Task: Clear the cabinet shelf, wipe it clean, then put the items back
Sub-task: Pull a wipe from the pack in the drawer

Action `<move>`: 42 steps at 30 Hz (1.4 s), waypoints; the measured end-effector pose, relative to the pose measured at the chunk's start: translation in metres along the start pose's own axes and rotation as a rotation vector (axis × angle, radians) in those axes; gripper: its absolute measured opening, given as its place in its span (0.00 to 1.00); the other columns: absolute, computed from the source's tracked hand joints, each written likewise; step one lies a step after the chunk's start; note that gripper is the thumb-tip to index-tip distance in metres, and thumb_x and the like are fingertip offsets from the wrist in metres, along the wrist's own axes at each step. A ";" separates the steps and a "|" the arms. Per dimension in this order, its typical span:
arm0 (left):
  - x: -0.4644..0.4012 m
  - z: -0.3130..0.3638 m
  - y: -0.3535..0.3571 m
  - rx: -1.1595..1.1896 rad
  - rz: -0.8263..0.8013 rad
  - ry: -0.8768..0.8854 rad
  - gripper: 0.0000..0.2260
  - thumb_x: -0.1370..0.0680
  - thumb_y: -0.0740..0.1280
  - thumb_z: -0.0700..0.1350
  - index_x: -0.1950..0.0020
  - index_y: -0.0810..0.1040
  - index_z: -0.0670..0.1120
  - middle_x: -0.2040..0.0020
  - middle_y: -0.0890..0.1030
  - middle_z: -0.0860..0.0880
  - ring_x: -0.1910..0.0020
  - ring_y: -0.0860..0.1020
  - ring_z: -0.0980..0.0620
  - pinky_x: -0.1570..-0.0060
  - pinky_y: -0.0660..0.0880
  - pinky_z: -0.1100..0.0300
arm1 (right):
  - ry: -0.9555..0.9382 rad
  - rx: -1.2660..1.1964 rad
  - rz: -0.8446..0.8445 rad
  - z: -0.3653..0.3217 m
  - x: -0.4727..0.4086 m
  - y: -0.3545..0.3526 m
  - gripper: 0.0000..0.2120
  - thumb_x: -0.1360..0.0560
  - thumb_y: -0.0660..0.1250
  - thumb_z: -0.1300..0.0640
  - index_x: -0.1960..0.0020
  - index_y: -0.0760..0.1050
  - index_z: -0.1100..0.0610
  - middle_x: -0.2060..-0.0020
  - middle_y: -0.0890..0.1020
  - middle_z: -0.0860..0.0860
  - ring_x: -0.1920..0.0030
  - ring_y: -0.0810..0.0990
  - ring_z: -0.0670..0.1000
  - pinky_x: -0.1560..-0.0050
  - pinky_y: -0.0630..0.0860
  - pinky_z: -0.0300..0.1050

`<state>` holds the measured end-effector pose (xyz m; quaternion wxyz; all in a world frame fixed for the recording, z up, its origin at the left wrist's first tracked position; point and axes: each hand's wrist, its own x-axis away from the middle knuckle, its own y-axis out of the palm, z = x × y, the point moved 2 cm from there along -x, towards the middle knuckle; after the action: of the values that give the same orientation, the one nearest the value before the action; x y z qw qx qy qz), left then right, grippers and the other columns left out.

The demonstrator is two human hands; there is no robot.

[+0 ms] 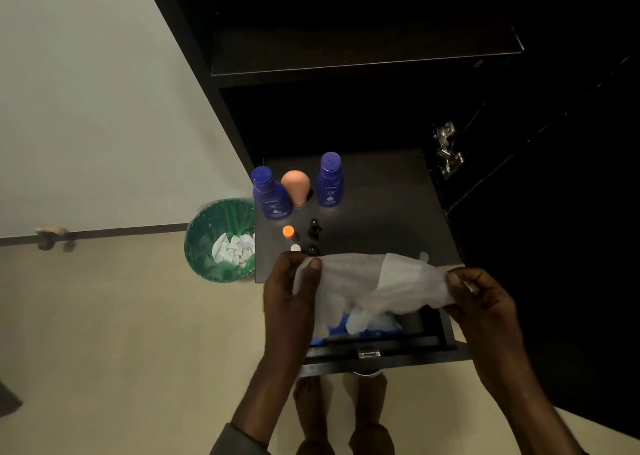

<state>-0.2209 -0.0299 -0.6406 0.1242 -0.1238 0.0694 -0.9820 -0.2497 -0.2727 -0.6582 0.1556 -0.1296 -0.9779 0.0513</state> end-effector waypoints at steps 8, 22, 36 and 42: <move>0.022 0.010 0.026 0.167 -0.277 -0.210 0.06 0.21 0.64 0.48 0.49 0.73 0.45 0.51 0.77 0.51 0.55 0.78 0.64 0.57 0.76 0.71 | -0.065 0.094 0.040 0.000 0.016 0.030 0.10 0.23 0.65 0.43 0.48 0.75 0.49 0.49 0.81 0.42 0.47 0.81 0.46 0.51 0.79 0.52; 0.019 -0.005 0.037 -0.101 -0.360 -0.380 0.07 0.26 0.71 0.52 0.54 0.73 0.56 0.57 0.79 0.57 0.57 0.78 0.60 0.62 0.74 0.68 | -0.132 0.249 0.065 -0.009 0.009 0.033 0.15 0.25 0.63 0.45 0.44 0.73 0.54 0.55 0.79 0.43 0.54 0.80 0.43 0.60 0.78 0.38; 0.009 -0.012 0.011 0.084 -0.091 -0.285 0.08 0.22 0.67 0.46 0.56 0.82 0.42 0.63 0.83 0.45 0.65 0.79 0.53 0.64 0.73 0.60 | -0.060 0.023 0.101 -0.002 0.011 0.021 0.18 0.22 0.64 0.43 0.41 0.72 0.56 0.47 0.79 0.52 0.46 0.81 0.54 0.50 0.80 0.54; 0.003 -0.019 0.007 0.213 -0.099 -0.305 0.09 0.21 0.66 0.45 0.53 0.81 0.40 0.58 0.81 0.35 0.58 0.80 0.40 0.57 0.74 0.49 | 0.036 -0.151 0.098 0.003 0.001 0.010 0.11 0.21 0.59 0.52 0.45 0.73 0.58 0.53 0.81 0.46 0.52 0.82 0.48 0.58 0.79 0.42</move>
<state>-0.2277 -0.0352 -0.6595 0.0974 -0.2605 -0.0607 -0.9586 -0.2490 -0.2634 -0.6624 0.1603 -0.1896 -0.9685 -0.0174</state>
